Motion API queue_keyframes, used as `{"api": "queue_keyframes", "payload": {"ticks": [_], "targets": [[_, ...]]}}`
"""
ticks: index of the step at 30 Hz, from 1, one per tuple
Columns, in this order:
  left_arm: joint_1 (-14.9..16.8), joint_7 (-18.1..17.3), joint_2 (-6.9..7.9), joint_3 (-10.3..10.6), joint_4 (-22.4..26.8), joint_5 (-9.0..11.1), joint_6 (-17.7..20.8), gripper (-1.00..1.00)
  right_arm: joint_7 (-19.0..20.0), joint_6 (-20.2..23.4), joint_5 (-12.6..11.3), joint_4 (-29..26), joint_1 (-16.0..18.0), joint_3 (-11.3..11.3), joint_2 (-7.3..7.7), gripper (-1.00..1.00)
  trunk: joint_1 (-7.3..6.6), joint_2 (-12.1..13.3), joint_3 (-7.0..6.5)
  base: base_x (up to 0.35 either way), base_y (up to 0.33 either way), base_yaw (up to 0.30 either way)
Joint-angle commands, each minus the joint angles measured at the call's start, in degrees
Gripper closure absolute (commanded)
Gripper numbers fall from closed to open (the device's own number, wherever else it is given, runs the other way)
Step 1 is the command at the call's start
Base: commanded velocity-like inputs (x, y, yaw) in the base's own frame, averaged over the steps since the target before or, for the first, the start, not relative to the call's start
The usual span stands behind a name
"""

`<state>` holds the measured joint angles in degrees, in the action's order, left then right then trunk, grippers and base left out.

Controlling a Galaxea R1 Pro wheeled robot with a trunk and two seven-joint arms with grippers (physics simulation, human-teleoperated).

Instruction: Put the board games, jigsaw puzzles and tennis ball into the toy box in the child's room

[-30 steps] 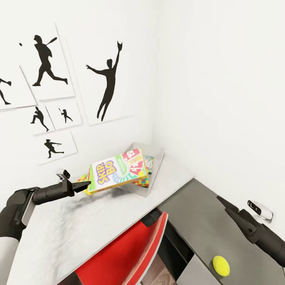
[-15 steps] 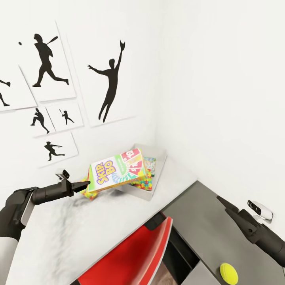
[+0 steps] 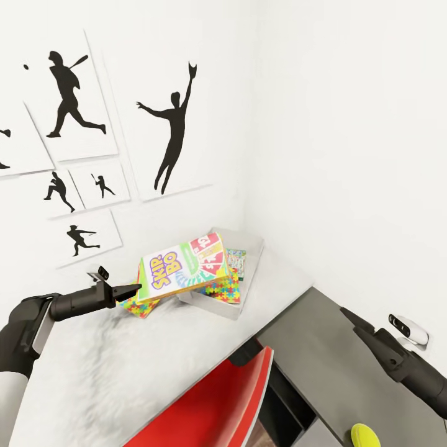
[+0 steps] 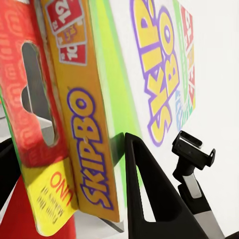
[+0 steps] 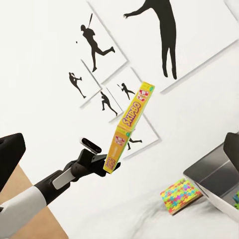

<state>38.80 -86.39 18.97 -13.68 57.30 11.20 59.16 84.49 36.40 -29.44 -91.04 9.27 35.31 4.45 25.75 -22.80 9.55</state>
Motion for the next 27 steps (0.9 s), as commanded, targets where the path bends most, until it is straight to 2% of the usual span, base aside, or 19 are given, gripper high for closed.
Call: {"api": "queue_keyframes", "payload": {"ticks": [1, 7, 10, 13, 15, 19, 23, 24, 27], "targets": [[0.0, -0.2, 0.01, 0.0, 0.0, 0.0, 0.6, 1.00, 0.1, 0.6, -0.1, 0.0, 0.1, 0.0, 0.01, -1.00, 0.03, -0.1, 0.12, 0.001, 0.000, 0.000], [0.0, -0.1, -0.12, 0.2, 0.1, 0.1, 0.6, 1.00, -0.2, 0.6, -0.1, 0.0, 0.1, 0.0, 0.00, -1.00, 0.03, -0.1, 0.12, 0.000, 0.000, 0.000], [0.1, 1.1, -0.81, 0.3, -0.2, -0.4, 0.5, 1.00, -0.9, 0.6, -0.1, 0.0, 0.1, 0.1, 0.03, -1.00, 0.03, -0.1, 0.12, 0.000, 0.000, 0.000], [0.5, 3.9, -3.24, 0.4, -0.1, -0.4, 0.5, 1.00, -1.6, 0.7, -0.1, 0.0, 0.1, 0.2, 0.09, -1.00, 0.03, -0.1, 0.12, 0.000, 0.000, 0.000], [2.2, 7.5, -5.82, 0.4, -0.1, -0.4, 0.6, 1.00, -1.9, 0.7, -0.1, 0.0, 0.1, 0.3, 0.11, -1.00, 0.03, -0.1, 0.12, 0.000, 0.000, 0.000], [5.7, 13.9, -8.82, 0.3, -0.1, -0.2, 0.7, 1.00, -2.7, 0.6, 0.0, 0.1, 0.1, 0.3, 0.11, -1.00, 0.03, -0.1, 0.12, 0.000, 0.000, 0.000], [10.0, 24.4, -13.85, 0.1, -0.7, -0.1, 0.7, 1.00, -4.9, 0.7, -0.1, 0.2, 0.1, 0.3, 0.40, -1.00, 0.03, -0.1, 0.12, 0.000, 0.000, 0.000], [10.5, 26.0, -14.36, 0.0, -0.7, 0.0, 0.7, 1.00, -5.1, 0.7, -0.1, 0.2, 0.1, 0.4, 0.43, -1.00, 0.03, -0.1, 0.12, 0.000, 0.000, 0.000], [12.2, 33.5, -17.21, -0.2, -0.9, 0.3, 0.8, 1.00, -5.7, 0.7, -0.1, 0.2, 0.1, 0.4, 0.59, -1.00, 0.03, -0.1, 0.12, 0.000, 0.000, 0.000]]}}
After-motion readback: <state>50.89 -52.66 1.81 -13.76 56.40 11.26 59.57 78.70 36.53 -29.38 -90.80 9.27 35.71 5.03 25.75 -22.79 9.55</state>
